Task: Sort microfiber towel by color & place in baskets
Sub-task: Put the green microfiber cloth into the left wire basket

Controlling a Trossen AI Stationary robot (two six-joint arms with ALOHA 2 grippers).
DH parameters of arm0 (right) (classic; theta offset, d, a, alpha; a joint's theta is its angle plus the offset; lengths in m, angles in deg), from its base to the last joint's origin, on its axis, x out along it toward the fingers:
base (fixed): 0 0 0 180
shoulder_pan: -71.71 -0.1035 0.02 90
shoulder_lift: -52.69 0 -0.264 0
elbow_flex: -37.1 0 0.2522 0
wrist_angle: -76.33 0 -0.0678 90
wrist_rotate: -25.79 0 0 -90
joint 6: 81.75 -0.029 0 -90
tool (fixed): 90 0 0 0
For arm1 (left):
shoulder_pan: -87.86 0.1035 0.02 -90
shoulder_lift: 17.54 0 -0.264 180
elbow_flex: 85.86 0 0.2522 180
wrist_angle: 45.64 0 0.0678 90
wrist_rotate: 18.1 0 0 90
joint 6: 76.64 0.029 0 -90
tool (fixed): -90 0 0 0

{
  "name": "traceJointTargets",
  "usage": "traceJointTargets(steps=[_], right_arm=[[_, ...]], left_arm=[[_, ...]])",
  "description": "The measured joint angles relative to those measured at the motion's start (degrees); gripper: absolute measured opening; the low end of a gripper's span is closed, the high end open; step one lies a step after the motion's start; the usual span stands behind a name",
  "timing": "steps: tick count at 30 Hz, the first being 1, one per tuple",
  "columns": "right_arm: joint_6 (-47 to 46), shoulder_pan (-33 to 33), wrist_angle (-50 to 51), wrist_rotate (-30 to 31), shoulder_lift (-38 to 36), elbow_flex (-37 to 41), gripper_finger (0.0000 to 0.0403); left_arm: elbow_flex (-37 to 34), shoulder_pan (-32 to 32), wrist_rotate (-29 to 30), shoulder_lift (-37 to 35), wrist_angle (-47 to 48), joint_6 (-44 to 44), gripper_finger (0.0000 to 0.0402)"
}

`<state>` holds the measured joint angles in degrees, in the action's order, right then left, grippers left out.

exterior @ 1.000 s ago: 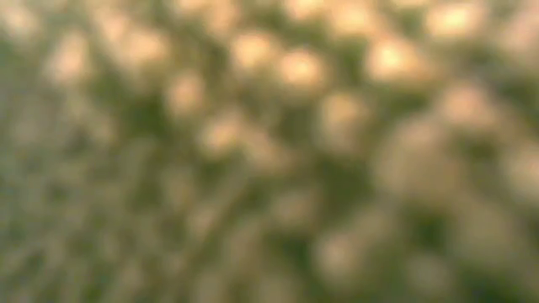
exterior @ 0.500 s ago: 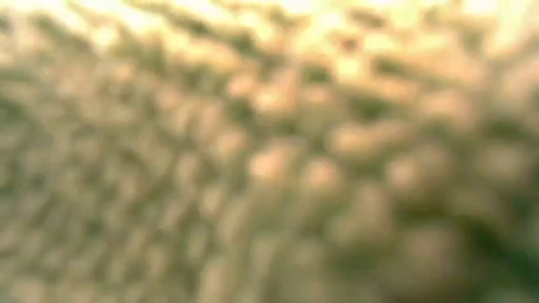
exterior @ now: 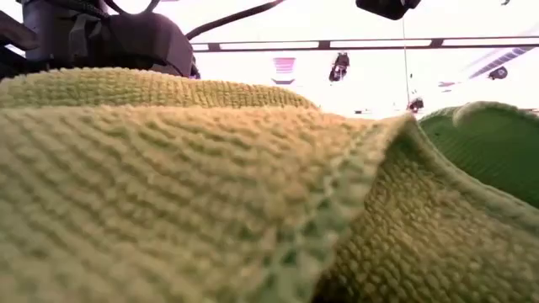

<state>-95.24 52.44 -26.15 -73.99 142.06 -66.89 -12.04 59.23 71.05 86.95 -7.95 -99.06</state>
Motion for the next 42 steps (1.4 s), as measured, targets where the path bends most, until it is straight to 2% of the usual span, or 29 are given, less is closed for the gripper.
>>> traceJointTargets(steps=[8, 16, 27, 42], right_arm=[[0.02, 0.00, -0.19, 1.03, 0.00, 0.00, 0.0095], [0.02, 0.02, -0.21, 1.08, 0.00, 0.00, 0.0095], [0.00, 0.02, -0.21, 1.07, 0.00, 0.00, 0.0095], [0.00, 0.02, -0.23, 1.07, 0.00, 0.00, 0.0095]], left_arm=[[0.13, 0.00, -0.13, -0.09, -0.71, 0.04, 0.0105], [0.13, 0.00, -1.16, -0.09, -0.79, -0.83, 0.0008], [1.31, -0.07, -4.58, -1.22, 2.58, -1.09, 0.0001], [18.34, -0.07, -4.16, -1.45, 19.62, 4.50, 0.0000]])
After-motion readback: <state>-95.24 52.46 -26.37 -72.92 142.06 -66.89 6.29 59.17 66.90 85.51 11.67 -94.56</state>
